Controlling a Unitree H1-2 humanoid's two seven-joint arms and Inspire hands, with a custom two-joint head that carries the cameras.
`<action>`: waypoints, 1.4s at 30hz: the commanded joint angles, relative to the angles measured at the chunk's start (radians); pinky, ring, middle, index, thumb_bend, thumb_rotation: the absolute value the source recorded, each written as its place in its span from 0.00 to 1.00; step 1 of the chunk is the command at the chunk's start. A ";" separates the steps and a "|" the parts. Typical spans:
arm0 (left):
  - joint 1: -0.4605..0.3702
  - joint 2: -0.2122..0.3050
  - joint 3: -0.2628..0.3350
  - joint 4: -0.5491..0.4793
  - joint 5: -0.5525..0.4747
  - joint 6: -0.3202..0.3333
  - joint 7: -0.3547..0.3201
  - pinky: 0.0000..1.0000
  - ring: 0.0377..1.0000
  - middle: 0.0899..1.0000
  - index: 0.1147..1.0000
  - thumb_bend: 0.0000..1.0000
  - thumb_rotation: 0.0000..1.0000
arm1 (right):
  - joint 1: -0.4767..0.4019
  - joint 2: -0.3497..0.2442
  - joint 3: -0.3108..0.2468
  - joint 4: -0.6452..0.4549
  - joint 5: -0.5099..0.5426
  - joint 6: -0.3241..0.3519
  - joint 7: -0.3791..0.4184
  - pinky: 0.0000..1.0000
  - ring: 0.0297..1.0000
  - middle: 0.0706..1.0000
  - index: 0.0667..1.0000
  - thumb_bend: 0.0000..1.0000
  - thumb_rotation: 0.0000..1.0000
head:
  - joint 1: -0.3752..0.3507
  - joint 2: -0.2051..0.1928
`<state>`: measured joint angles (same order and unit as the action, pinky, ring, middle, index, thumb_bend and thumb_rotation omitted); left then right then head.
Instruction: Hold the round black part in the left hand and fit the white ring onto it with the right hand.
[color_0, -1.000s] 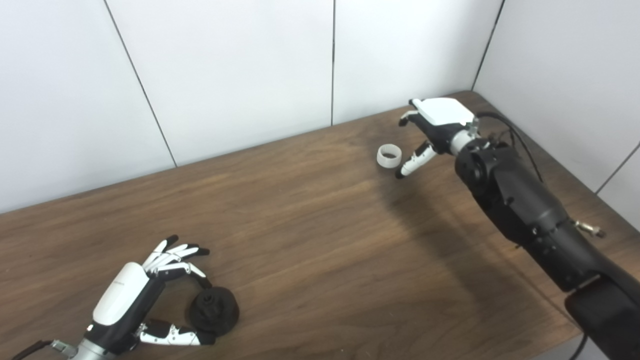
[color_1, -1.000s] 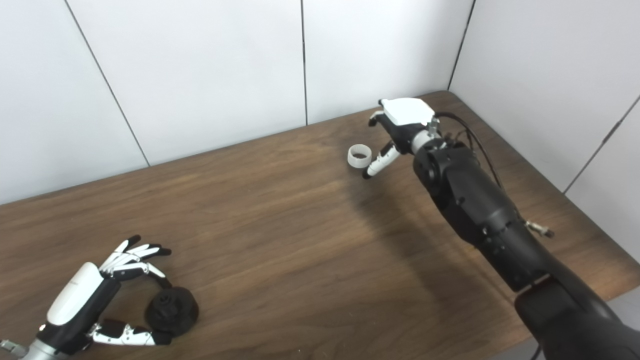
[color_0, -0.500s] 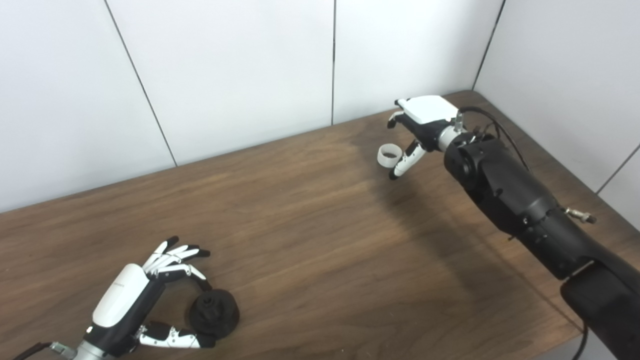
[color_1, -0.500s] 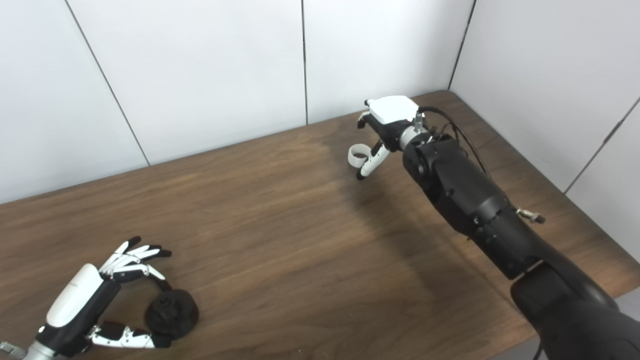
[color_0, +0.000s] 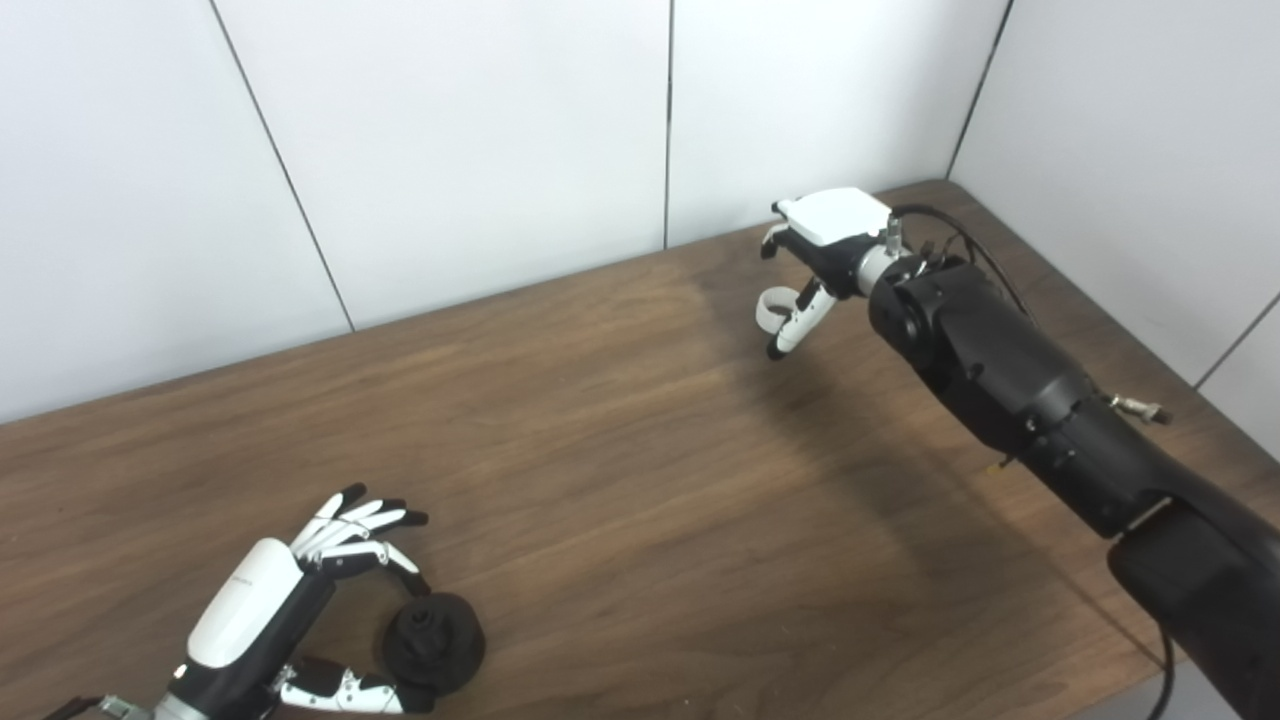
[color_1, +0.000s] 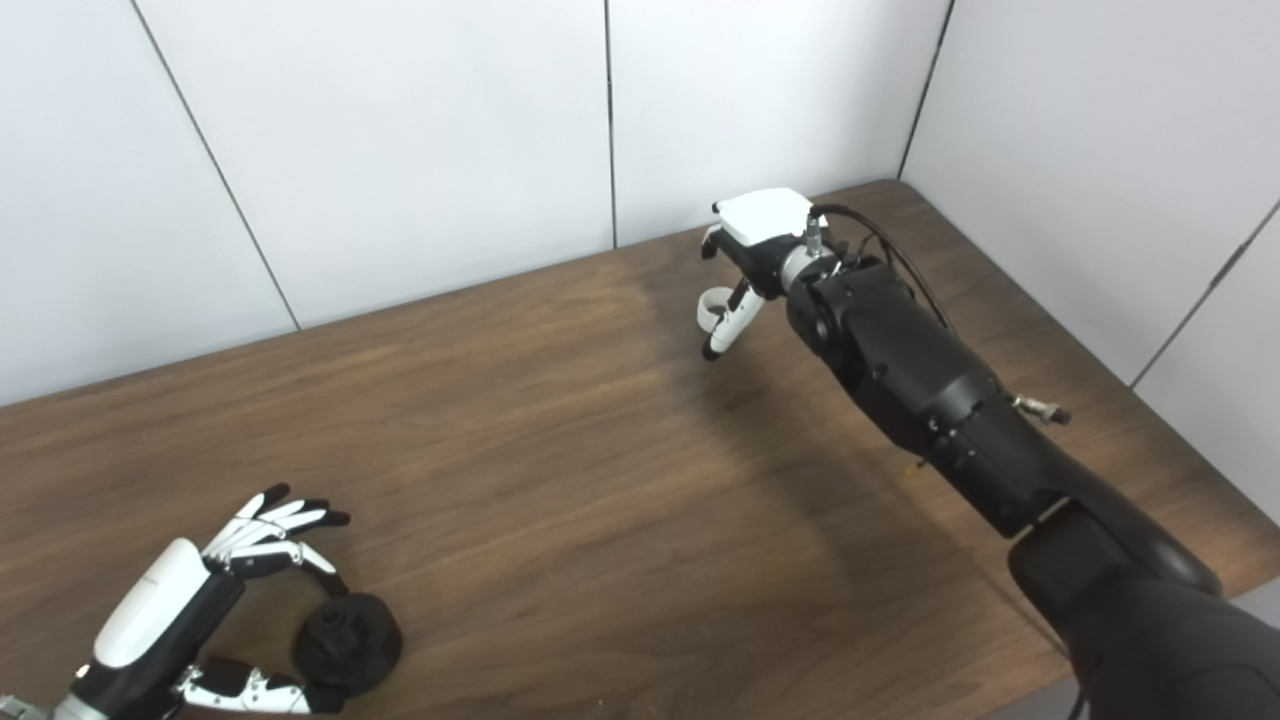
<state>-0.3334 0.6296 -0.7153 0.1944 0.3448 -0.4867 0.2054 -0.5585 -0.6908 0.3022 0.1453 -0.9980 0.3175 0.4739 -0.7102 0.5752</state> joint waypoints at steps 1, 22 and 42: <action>0.009 0.031 -0.004 -0.007 0.023 0.017 -0.042 1.00 0.89 0.83 0.41 0.51 0.05 | -0.056 -0.035 -0.010 -0.018 -0.020 -0.012 -0.019 1.00 1.00 1.00 0.79 0.96 0.44 | -0.001 0.001; 0.031 0.034 0.021 -0.025 0.027 0.017 -0.059 1.00 0.89 0.83 0.41 0.51 0.05 | -0.063 -0.057 -0.013 -0.004 -0.046 0.004 0.028 0.99 1.00 1.00 0.80 0.95 0.40 | -0.007 0.013; 0.050 0.045 0.031 -0.049 0.024 0.017 -0.059 1.00 0.89 0.83 0.41 0.51 0.05 | -0.055 -0.056 -0.011 0.015 -0.066 0.034 0.073 1.00 1.00 1.00 0.81 0.93 0.42 | -0.002 0.029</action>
<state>-0.2922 0.6369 -0.6819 0.1538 0.3450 -0.4862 0.1768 -0.5745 -0.7198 0.3087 0.1782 -1.0471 0.3287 0.5509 -0.7149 0.6028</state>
